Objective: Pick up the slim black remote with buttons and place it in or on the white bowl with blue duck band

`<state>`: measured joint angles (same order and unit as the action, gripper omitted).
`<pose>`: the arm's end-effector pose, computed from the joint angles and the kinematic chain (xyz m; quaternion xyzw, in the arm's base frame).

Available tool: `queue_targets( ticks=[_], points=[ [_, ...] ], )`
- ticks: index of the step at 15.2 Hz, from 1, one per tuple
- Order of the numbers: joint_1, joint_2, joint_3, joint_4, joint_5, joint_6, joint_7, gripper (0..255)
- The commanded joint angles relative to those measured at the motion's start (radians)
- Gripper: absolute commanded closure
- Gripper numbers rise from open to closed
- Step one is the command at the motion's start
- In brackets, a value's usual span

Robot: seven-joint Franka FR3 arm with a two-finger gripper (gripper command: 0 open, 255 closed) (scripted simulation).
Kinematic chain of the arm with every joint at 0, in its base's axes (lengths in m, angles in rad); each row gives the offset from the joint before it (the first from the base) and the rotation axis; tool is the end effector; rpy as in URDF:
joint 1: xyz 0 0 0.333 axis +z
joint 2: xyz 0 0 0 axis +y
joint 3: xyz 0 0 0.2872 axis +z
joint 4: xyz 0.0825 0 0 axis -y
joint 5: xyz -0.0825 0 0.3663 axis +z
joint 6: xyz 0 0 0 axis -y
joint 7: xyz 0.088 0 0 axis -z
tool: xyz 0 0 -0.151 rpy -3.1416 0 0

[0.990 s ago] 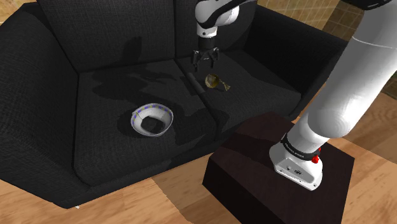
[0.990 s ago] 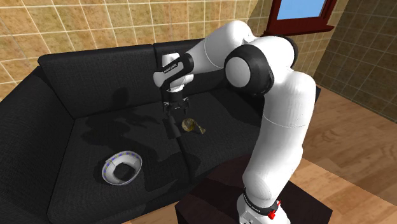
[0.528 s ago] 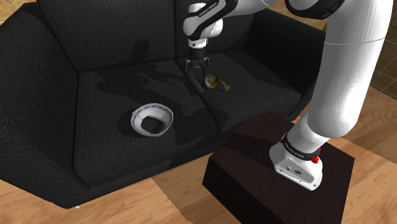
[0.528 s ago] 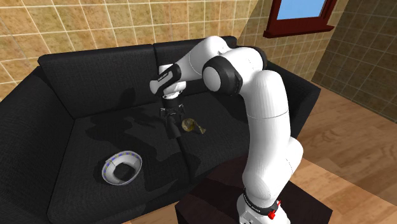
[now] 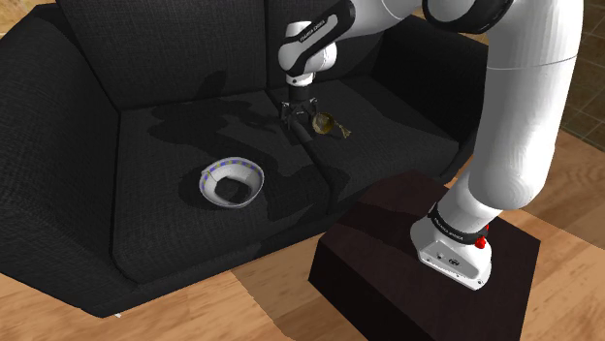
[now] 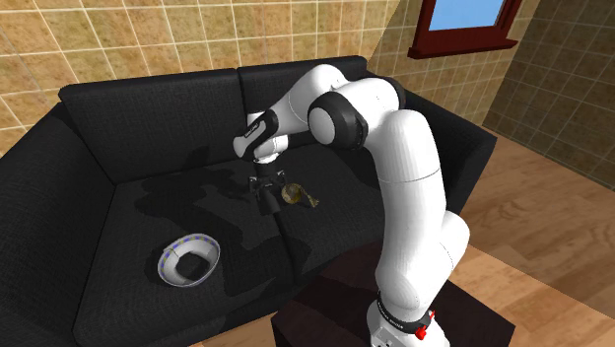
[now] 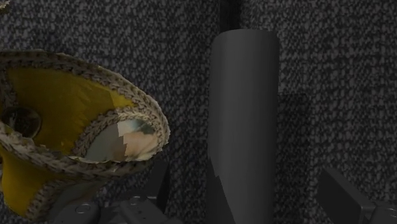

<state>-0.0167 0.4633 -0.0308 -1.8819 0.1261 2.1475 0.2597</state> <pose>0.5786 -0.0177 0.1910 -0.9759 0.1900 0.1021 0.0315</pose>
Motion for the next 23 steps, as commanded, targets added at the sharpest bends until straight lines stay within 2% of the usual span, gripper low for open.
queue_targets(
  ticks=[1, 6, 7, 16, 23],
  points=[
    [0.0, 0.0, 0.0, -0.005, 0.001, 0.005, 0.0, 0],
    [0.0, 0.0, 0.0, -0.005, 0.0, 0.005, 0.0, 0],
    [0.0, 0.0, 0.0, -0.005, 0.0, 0.005, 0.0, 255],
    [0.0, 0.0, 0.0, -0.005, 0.001, 0.005, 0.0, 255],
    [0.001, -0.058, -0.003, 0.01, -0.006, -0.067, 0.009, 255]
  ],
)
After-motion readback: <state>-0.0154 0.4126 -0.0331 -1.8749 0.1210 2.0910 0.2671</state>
